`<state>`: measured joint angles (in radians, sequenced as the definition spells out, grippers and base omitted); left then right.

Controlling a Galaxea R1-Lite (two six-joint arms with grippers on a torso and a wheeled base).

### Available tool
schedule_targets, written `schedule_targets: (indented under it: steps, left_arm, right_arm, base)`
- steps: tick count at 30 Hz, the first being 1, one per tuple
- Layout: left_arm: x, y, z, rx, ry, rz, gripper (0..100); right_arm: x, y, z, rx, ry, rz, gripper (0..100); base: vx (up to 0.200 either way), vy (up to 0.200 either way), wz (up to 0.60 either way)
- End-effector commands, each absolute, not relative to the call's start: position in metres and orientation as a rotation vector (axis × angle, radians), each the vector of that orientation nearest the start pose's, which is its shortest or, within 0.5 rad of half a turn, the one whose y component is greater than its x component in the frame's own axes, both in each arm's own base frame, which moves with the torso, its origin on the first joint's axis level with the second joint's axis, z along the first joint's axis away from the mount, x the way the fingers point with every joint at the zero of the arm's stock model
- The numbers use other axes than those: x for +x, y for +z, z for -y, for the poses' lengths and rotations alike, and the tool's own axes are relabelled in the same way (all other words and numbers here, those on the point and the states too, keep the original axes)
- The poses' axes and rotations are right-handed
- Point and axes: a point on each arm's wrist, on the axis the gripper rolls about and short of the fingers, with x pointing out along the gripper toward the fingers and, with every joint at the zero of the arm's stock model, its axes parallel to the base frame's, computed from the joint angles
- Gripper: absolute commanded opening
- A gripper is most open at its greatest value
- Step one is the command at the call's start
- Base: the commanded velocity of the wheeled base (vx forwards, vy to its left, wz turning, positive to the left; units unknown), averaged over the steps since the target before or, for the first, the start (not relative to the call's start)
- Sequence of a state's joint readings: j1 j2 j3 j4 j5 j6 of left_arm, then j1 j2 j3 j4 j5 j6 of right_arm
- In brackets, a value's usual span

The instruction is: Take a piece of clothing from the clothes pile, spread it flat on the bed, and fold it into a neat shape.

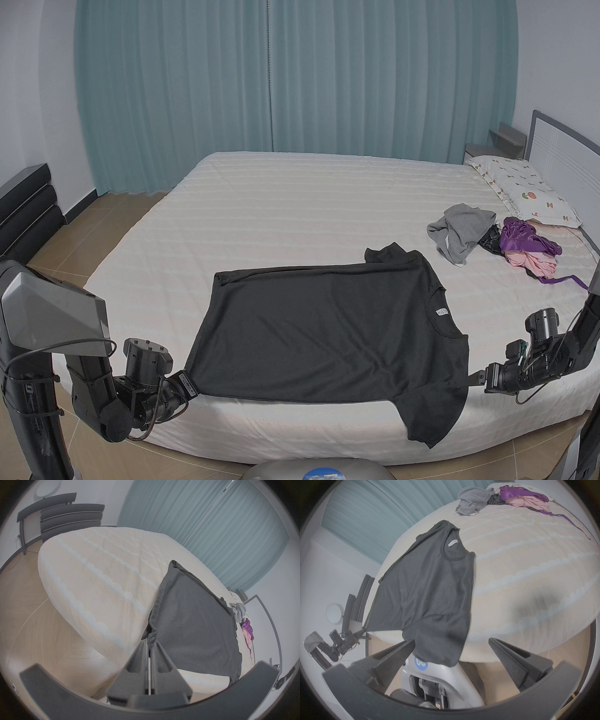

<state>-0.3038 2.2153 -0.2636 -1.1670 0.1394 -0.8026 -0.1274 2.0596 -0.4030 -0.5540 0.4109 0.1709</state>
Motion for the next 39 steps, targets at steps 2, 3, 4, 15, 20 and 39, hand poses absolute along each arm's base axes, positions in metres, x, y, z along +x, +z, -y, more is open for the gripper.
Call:
schedule_targets:
  steps: [2, 3, 4, 15, 20, 39]
  left_arm:
    - [0.247, -0.024, 0.074, -0.586, 0.162, -0.783, 0]
    - [0.246, -0.025, 0.074, -0.584, 0.165, -0.786, 0]
    - [0.246, -0.025, 0.074, -0.584, 0.165, -0.786, 0]
    - [0.246, -0.027, 0.073, -0.581, 0.167, -0.792, 0]
    - [0.246, -0.027, 0.074, -0.581, 0.166, -0.792, 0]
    - [0.238, -0.036, 0.071, -0.506, 0.163, -0.844, 0]
  right_arm:
    - [0.263, -0.018, 0.018, 0.474, 0.157, -1.095, 100]
    - [0.27, -0.019, 0.012, 0.489, 0.162, -1.088, 100]
    - [0.27, -0.019, 0.012, 0.489, 0.162, -1.088, 100]
    - [0.289, -0.038, -0.003, 0.423, 0.12, -1.061, 100]
    - [0.293, -0.04, -0.004, 0.416, 0.107, -1.056, 100]
    - [0.263, -0.025, 0.029, 0.479, 0.002, -1.049, 0]
  base:
    - [0.0, 0.0, 0.0]
    - [0.0, 0.0, 0.0]
    - [0.0, 0.0, 0.0]
    - [0.0, 0.0, 0.0]
    - [0.0, 0.0, 0.0]
    - [0.0, 0.0, 0.0]
